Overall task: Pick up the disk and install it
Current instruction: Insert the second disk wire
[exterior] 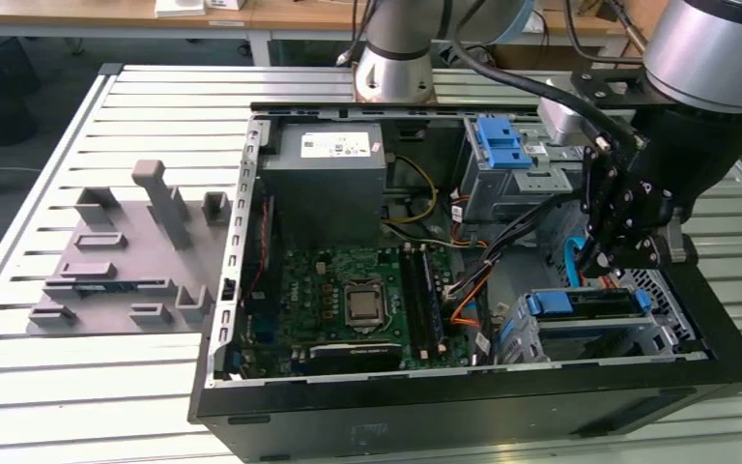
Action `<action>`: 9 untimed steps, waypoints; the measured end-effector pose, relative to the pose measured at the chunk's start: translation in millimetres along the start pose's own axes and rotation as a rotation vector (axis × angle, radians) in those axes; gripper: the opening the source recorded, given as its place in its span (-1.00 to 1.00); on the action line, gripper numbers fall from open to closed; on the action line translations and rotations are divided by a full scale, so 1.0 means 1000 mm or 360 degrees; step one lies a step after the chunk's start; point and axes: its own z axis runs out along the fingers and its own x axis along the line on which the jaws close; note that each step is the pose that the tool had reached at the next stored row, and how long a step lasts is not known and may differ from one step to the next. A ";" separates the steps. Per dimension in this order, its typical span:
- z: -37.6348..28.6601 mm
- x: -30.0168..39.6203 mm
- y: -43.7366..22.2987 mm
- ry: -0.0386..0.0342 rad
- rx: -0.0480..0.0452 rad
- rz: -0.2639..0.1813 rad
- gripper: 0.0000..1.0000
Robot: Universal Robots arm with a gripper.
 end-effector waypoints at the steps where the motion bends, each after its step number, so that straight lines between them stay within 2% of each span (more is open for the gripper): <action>1: 0.0000 0.0001 0.0019 -0.0001 0.0013 0.0001 -0.68; 2: 0.0001 0.0004 0.0037 -0.0003 0.0025 0.0002 -0.68; 4: 0.0015 0.0009 0.0047 -0.0007 0.0037 0.0003 -0.68; 6: 0.0035 0.0027 0.0048 -0.0013 0.0041 0.0003 -0.68; 9: 0.0073 0.0095 0.0048 -0.0019 0.0043 0.0004 -0.68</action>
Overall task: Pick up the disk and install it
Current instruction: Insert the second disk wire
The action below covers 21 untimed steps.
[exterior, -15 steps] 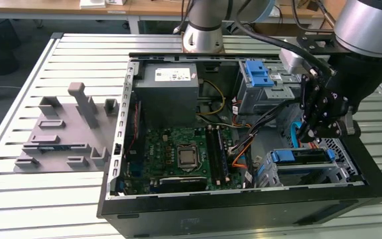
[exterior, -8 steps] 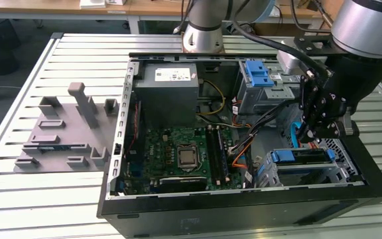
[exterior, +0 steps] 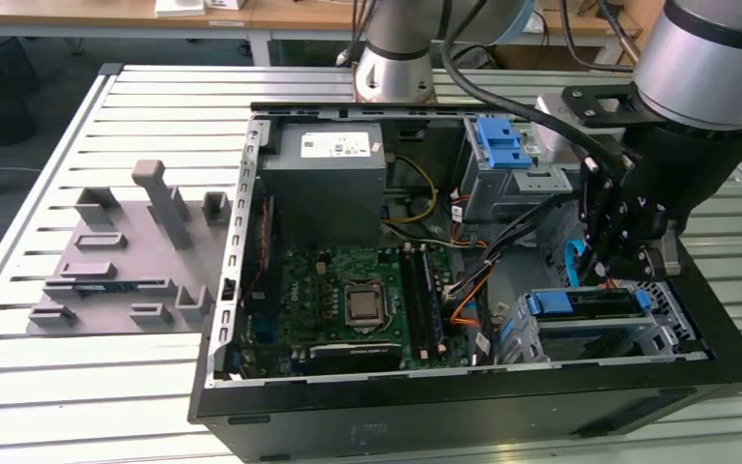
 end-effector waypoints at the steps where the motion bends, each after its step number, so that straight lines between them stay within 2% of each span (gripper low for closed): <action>1: 0.0008 0.0021 0.0000 -0.0005 0.0002 0.0000 -0.68; 2: 0.0010 0.0027 0.0000 -0.0012 0.0003 0.0001 -0.68; 4: 0.0009 0.0027 0.0003 -0.0018 0.0007 0.0002 -0.68; 8: 0.0013 0.0028 0.0010 -0.0019 0.0014 0.0002 -0.68; 11: 0.0041 0.0039 0.0014 -0.0019 0.0018 0.0002 -0.68; 18: 0.0060 0.0054 0.0036 -0.0026 0.0041 0.0003 -0.68; 21: 0.0064 0.0058 0.0041 -0.0026 0.0043 0.0002 -0.68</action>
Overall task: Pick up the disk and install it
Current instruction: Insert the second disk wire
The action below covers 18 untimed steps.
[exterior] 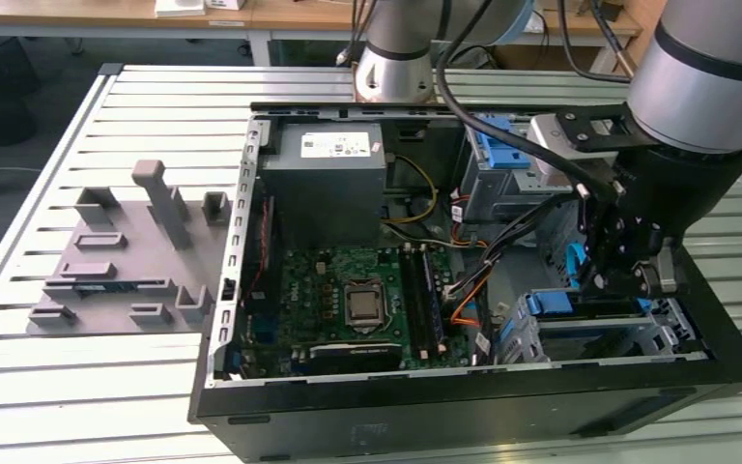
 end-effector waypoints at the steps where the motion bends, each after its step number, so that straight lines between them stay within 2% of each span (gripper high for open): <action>1: 0.0002 0.0000 0.0000 0.0000 0.0000 0.0000 -0.68; 18: 0.0027 0.0000 -0.0010 0.0000 0.0000 0.0000 -0.68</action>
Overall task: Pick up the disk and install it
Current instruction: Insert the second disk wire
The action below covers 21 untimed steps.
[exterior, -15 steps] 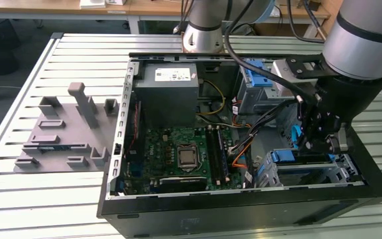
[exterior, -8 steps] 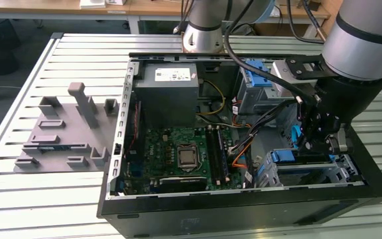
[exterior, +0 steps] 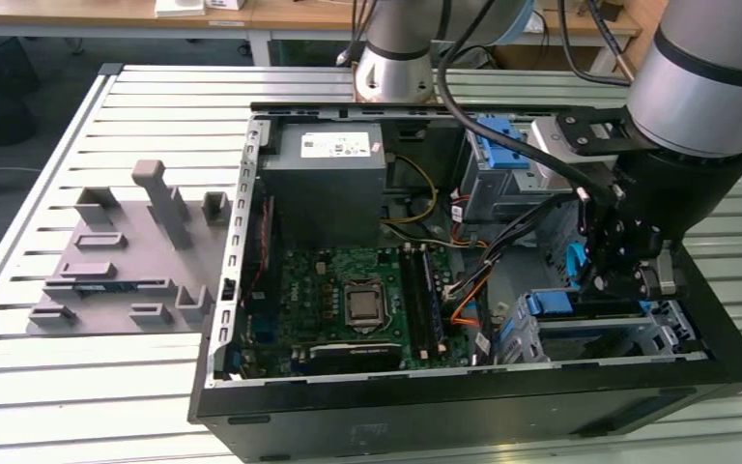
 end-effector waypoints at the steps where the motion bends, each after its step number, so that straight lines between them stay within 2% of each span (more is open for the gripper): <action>1: 0.0000 0.0000 -0.0001 0.0000 0.0000 0.0000 -0.68; 21: 0.0031 0.0016 -0.0008 -0.0001 0.0000 -0.0013 -0.68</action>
